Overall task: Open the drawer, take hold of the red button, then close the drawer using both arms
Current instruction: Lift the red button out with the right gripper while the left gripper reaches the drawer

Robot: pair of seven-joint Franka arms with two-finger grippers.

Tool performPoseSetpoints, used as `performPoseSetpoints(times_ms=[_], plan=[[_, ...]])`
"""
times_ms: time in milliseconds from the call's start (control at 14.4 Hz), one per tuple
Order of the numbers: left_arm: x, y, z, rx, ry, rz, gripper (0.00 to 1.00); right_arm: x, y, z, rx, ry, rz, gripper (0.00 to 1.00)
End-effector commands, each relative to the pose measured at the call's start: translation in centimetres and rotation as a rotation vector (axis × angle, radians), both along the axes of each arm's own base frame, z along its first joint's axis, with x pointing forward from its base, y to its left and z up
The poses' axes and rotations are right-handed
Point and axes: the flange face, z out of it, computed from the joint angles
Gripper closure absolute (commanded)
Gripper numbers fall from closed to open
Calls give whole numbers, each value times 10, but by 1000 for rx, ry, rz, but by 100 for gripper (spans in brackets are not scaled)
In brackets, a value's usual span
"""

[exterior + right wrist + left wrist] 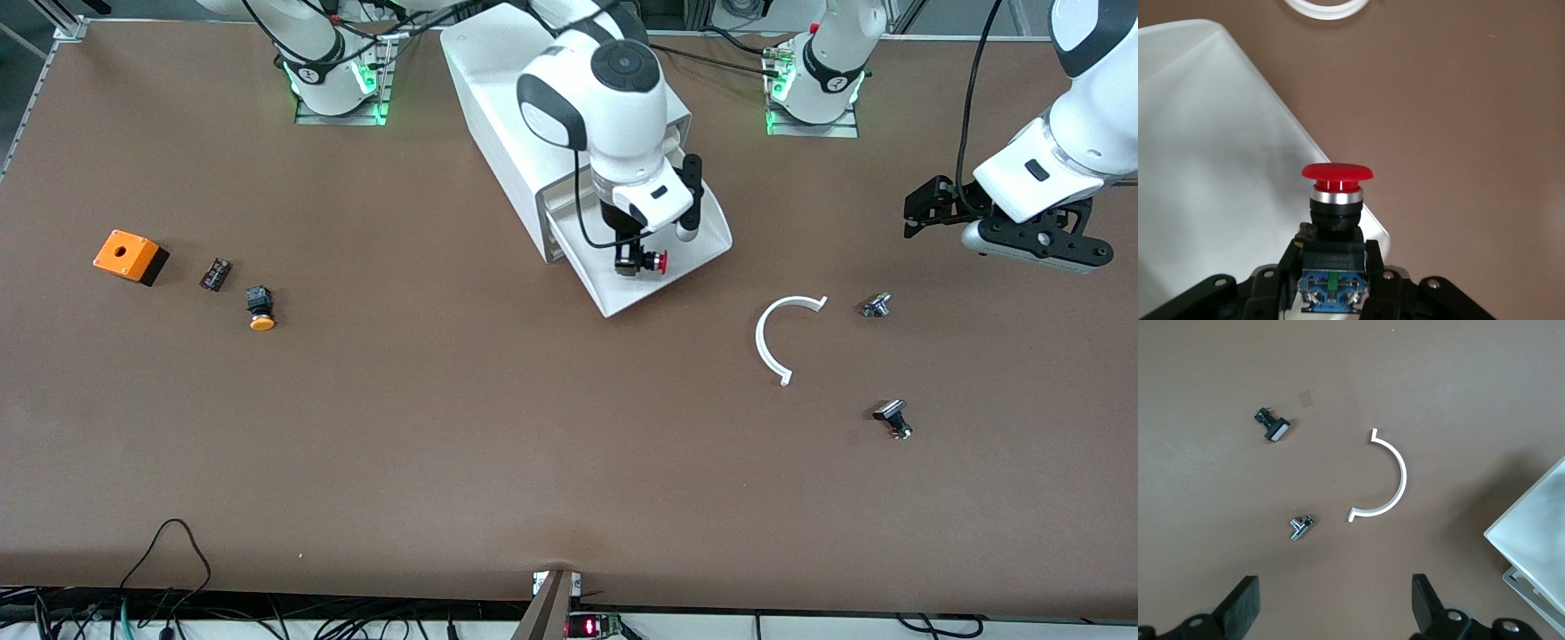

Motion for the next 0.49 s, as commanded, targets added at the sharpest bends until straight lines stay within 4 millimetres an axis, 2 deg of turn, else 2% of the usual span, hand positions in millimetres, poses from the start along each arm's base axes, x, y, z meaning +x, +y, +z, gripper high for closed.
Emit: performPoseSetpoints(times_ms=[0,69,208,277,416], plan=[[0,3,2,27,8,6,0,32,-47,34,-24,-31,-125,72],[1,2,0,27,11,6,0,43,-66,36,-37,-41,-167,72],[4,2,-5,25,16,1,0,66,-111,23,-57,-42,-295,72],[6,1,-10,24,25,-3,0,71,-125,17,-55,-45,-345,72],[13,-1,-43,21,82,-7,0,80,-161,-3,-85,-18,-504,72]])
